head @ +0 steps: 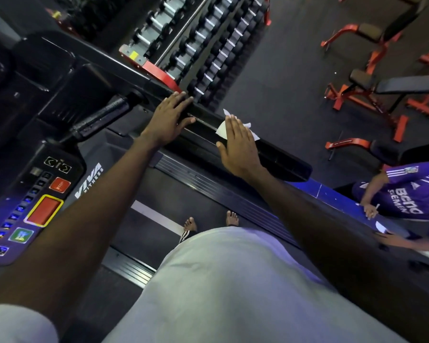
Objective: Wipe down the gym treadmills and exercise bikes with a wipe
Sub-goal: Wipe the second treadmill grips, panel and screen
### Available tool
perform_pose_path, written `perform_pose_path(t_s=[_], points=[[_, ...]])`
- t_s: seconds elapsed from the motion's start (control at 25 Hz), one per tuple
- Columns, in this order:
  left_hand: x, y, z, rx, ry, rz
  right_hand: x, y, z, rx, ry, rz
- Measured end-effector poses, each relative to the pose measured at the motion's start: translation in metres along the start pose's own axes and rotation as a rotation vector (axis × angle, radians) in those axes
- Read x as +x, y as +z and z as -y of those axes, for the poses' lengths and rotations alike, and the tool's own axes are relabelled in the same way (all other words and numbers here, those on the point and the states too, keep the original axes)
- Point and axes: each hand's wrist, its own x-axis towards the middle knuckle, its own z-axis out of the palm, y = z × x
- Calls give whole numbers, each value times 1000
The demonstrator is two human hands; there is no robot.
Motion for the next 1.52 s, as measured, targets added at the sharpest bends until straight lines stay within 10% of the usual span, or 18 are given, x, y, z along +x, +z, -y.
perform_pose_path(t_s=[1.24,1.52], points=[[-4,-22,68,-180,33,-97,45,18,32,-743,-632,111],[-12,-26,69,-165,24,-142,40,10,62,-268,-393,-40]])
